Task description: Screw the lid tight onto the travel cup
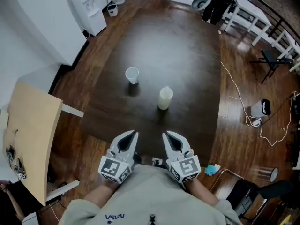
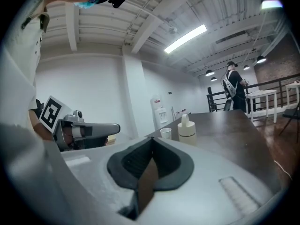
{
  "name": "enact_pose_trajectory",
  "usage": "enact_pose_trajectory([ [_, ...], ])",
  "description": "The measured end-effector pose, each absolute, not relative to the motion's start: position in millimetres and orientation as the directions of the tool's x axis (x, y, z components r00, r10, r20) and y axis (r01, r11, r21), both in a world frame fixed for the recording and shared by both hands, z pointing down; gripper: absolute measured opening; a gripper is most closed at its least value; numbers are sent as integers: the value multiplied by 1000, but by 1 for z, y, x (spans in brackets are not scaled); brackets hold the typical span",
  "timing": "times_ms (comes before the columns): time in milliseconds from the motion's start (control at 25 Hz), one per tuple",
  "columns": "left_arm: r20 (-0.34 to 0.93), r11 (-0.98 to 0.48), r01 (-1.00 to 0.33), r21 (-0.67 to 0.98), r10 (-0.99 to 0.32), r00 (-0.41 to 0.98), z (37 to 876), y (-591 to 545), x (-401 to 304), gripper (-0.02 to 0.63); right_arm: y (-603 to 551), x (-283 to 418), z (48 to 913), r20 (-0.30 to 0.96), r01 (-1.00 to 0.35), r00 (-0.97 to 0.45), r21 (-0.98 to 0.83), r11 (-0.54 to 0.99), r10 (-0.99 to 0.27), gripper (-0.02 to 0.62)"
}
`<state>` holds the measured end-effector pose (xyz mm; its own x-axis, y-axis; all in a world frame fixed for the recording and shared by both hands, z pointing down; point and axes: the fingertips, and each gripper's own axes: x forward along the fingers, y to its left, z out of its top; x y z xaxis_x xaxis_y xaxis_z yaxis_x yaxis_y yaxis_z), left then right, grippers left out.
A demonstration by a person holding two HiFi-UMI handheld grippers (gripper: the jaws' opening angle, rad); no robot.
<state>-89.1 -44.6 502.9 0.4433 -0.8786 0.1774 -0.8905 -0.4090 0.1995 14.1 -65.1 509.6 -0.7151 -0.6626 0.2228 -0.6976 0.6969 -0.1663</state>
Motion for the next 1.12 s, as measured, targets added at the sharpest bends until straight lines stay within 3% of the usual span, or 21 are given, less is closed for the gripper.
enact_pose_trajectory([
  [240,179,-530,-822,207,-806,564,508,-84,-82,5,-91,25,516,238,-791,-611,-147,594,-755,7],
  [600,210,-614,-753,237,-724,657,535,-131,-78,5,-127,38,540,315,-868,-486,-62,493,-815,154],
  [1120,346,-476,-861,179,-788,508,583,-173,-76,5,-191,18,623,413,-764,-612,-90,639,-674,326],
])
